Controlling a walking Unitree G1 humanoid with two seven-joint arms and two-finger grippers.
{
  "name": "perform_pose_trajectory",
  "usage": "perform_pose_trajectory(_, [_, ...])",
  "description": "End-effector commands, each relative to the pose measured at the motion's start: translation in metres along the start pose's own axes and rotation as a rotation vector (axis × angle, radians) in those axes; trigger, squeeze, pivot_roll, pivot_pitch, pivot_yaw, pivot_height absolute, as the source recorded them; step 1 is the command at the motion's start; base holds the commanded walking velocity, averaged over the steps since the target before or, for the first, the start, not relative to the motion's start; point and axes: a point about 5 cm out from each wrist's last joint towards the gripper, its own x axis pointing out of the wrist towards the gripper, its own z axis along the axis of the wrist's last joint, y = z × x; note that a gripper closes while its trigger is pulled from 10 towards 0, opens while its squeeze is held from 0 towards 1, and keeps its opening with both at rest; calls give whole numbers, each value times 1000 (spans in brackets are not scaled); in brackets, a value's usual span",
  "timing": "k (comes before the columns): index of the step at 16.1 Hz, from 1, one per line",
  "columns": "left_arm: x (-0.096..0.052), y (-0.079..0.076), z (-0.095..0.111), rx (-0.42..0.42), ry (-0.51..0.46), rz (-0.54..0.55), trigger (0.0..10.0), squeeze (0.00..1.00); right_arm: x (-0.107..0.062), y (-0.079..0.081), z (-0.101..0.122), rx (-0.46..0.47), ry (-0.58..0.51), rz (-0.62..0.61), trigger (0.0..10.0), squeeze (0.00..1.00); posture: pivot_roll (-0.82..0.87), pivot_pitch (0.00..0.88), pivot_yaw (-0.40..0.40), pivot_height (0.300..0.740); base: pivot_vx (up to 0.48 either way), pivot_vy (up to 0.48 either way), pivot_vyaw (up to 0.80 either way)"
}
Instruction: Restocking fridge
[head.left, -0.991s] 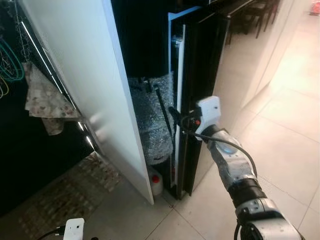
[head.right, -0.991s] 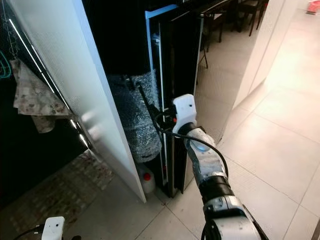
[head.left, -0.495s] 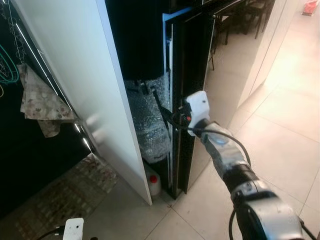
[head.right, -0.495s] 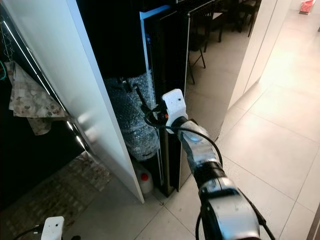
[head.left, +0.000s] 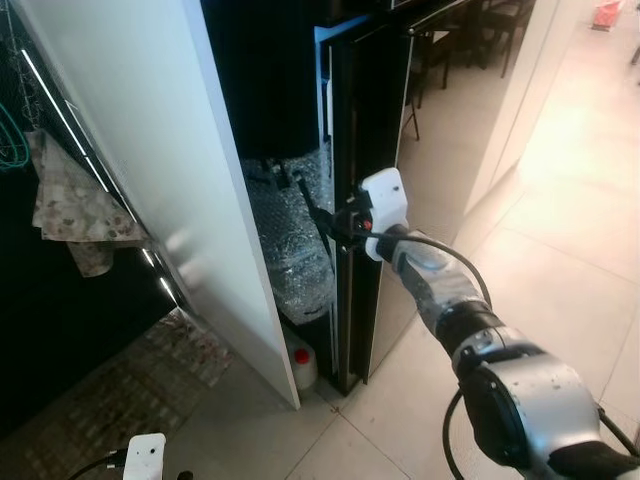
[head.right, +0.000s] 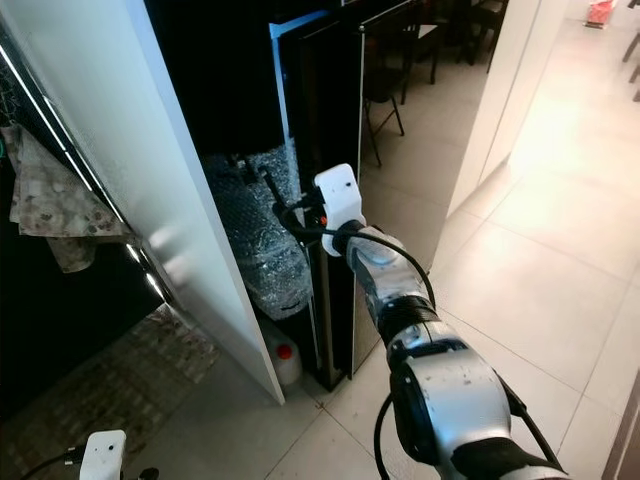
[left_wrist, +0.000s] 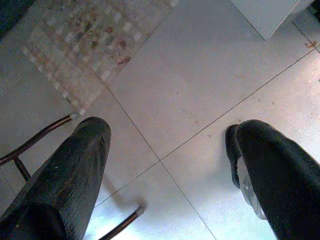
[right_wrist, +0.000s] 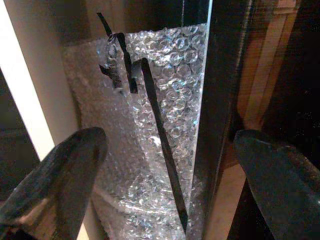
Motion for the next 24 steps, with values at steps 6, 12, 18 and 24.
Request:
perform_pose_trajectory(6, [0, 7, 3, 6, -15, 27, 10000, 0, 17, 22, 31, -53, -85, 111, 10000, 0, 8, 0, 78, 740, 0, 0, 0])
perform_pose_trajectory(12, [0, 7, 3, 6, -15, 27, 10000, 0, 17, 22, 31, -53, -86, 112, 10000, 0, 8, 0, 78, 740, 0, 0, 0])
perform_pose_trajectory(18, [2, -7, 16, -24, -82, 20, 10000, 0, 32, 58, 27, 36, -51, 174, 10000, 0, 48, 0, 40, 740, 0, 0, 0])
perform_pose_trajectory(24, [1, -13, 13, -26, -73, 9, 10000, 0, 10, 34, -10, 134, -78, 50, 10000, 0, 2, 0, 57, 740, 0, 0, 0])
